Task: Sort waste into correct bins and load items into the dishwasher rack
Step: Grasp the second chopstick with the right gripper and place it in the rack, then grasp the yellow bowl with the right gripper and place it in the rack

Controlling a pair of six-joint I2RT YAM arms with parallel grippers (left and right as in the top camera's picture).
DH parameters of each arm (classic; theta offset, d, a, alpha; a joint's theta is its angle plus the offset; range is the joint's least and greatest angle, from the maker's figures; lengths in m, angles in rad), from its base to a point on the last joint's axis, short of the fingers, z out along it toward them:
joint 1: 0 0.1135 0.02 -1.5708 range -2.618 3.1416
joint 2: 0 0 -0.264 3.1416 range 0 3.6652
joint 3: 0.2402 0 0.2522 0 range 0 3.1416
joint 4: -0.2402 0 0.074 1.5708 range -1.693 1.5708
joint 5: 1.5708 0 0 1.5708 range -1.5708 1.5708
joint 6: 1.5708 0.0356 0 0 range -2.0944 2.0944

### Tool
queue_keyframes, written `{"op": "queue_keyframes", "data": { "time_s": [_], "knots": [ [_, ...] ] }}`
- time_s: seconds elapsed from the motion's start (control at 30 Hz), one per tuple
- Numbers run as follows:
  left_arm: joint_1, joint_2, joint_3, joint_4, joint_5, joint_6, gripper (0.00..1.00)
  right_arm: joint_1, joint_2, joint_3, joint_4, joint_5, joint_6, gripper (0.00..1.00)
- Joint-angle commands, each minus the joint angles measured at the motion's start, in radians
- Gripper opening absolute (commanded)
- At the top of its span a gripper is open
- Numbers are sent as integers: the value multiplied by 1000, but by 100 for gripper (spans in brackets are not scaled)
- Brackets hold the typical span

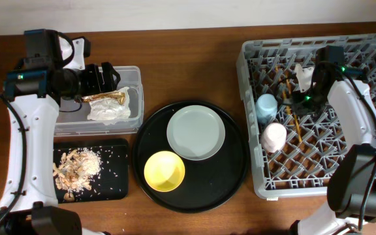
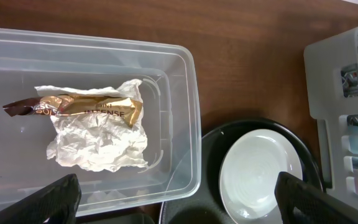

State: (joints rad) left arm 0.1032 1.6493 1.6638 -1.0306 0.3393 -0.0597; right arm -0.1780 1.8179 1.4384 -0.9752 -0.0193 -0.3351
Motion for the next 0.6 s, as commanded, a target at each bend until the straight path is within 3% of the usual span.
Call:
{"op": "queue_keyframes", "data": {
  "time_s": [0.0,0.07,0.1,0.13,0.23,0.33,0.4,0.5,0.57],
  "knots": [
    [0,0,0,1,0,8,99,0,-11,96,-106,-51,92,42],
    [0,0,0,1,0,8,99,45,-29,303,-393,-509,161,46],
    [0,0,0,1,0,8,99,99,-43,325,-495,-638,132,46],
    [0,0,0,1,0,8,99,229,-56,324,-570,-713,54,47],
    [0,0,0,1,0,8,99,608,-56,321,-523,-714,64,52],
    [0,0,0,1,0,8,99,994,-49,320,-324,-673,183,54],
    [0,0,0,1,0,8,99,1178,-26,320,-209,-363,357,54],
    [0,0,0,0,0,8,99,1337,53,319,-150,7,526,54],
    [0,0,0,1,0,8,99,1342,125,319,-145,26,555,54]
  ]
}}
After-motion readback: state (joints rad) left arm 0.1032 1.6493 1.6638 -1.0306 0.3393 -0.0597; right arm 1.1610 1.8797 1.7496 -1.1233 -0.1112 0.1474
